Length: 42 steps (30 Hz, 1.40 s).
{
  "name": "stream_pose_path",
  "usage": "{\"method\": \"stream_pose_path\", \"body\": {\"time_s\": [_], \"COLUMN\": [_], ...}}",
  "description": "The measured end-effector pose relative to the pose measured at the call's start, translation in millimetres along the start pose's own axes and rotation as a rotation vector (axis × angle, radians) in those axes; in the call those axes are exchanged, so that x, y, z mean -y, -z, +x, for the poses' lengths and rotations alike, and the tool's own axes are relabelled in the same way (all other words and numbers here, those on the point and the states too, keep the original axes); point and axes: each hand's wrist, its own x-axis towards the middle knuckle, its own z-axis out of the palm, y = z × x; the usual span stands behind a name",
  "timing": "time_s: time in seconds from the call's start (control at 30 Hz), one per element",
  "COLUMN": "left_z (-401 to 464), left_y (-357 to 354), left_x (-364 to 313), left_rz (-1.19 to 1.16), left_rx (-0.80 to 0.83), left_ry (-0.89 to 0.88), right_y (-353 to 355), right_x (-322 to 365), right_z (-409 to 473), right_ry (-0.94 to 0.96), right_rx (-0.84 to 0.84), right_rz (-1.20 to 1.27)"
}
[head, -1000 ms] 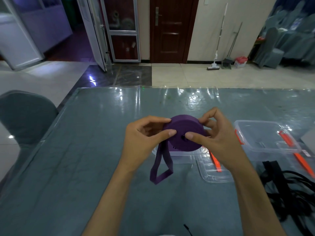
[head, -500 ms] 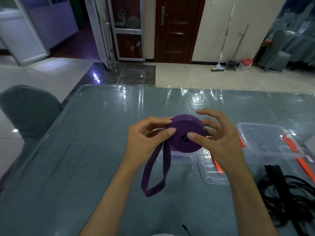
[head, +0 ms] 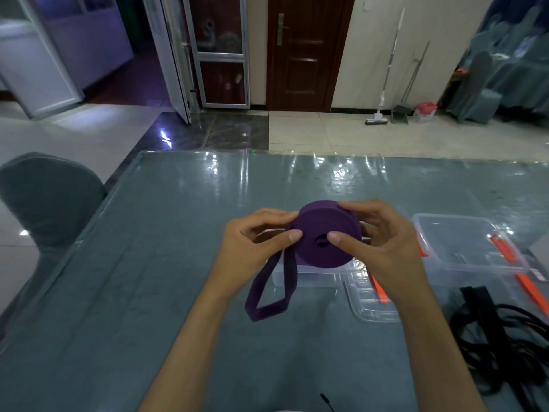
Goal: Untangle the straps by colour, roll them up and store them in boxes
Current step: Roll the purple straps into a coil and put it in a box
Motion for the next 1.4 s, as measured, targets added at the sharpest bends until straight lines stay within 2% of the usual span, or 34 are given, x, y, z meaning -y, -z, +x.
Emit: {"method": "stream_pose_path", "body": {"time_s": [0.07, 0.2, 0.3, 0.4, 0.57, 0.73, 0.83, 0.97, 1.03, 1.17, 1.27, 1.4], "left_z": [0.6, -0.6, -6.2, -8.6, -5.2, -7.4, -5.2, -4.6, -5.6, -6.1, -5.0, -9.5], "left_y": [2.1, 0.0, 4.2, 9.2, 5.7, 2.8, 3.8, -1.3, -2.5, 0.4, 0.8, -4.8], "left_x": [-0.6, 3.3, 7.8, 5.1, 5.3, 11.6, 8.0, 9.1, 11.3, 10.7, 11.5, 22.0], "left_rz": [0.021, 0.014, -0.026, 0.024, 0.079, 0.004, 0.068, 0.167, 0.135, 0.076, 0.079, 0.033], "left_rx": [0.008, -0.110, -0.083, -0.022, -0.126, -0.041, 0.012, -0.106, -0.141, -0.047, -0.096, -0.119], "left_ry": [0.010, -0.031, 0.000, 0.029, -0.034, 0.027, 0.041, -0.012, 0.014, 0.081, 0.028, -0.002], "right_y": [-0.4, -4.2, -4.6, -3.7, -8.6, -4.9, -2.6, -2.5, -3.4, 0.1, -2.1, -6.4], "right_x": [-2.5, -8.0, -4.2, -4.6, -7.6, -6.4, -7.8, -13.9, -12.6, -11.3, -11.6, -10.3], "right_z": [-0.7, -1.7, -0.9, -1.2, -0.1, -1.3, -3.0, -4.1, -3.9, -1.4, -1.8, -2.0], "right_ry": [-0.048, -0.108, -0.034, -0.027, -0.123, -0.020, -0.076, -0.135, -0.103, -0.078, -0.153, -0.140], "right_rx": [0.012, 0.096, 0.073, 0.022, 0.087, 0.048, 0.019, 0.082, 0.045, -0.027, 0.002, 0.020], "right_rz": [0.008, -0.022, -0.079, -0.020, -0.029, -0.117, -0.075, -0.102, -0.093, -0.104, -0.032, -0.018]}}
